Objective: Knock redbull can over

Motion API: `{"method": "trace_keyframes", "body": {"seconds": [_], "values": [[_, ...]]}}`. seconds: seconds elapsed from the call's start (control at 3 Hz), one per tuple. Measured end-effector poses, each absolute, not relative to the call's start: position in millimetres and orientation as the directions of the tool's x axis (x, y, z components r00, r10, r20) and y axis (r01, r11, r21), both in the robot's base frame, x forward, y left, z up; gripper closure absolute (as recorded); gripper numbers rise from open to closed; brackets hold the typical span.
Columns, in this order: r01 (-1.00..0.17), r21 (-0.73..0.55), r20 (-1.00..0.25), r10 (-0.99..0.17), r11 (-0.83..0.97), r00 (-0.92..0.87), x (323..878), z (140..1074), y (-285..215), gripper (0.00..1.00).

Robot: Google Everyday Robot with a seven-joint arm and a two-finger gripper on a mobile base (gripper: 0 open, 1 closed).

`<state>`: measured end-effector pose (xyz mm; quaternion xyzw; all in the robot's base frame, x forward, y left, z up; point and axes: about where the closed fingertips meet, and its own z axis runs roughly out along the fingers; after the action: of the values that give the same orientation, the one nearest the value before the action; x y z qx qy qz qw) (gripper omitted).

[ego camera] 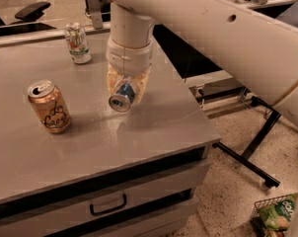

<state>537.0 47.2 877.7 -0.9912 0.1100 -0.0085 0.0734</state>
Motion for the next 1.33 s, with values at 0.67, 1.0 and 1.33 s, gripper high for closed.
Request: {"method": "trace_keyframes", "body": {"seconds": [0.67, 1.0, 1.33], "values": [[-0.255, -0.069, 0.051, -0.258, -0.965, 0.965, 531.1, 853.1, 38.7, 1.00], [-0.283, -0.058, 0.062, -0.287, -0.957, 0.956, 530.0, 845.4, 33.6, 0.74], [-0.294, -0.061, 0.074, -0.298, -0.954, 0.952, 531.4, 846.1, 31.8, 0.52]]}}
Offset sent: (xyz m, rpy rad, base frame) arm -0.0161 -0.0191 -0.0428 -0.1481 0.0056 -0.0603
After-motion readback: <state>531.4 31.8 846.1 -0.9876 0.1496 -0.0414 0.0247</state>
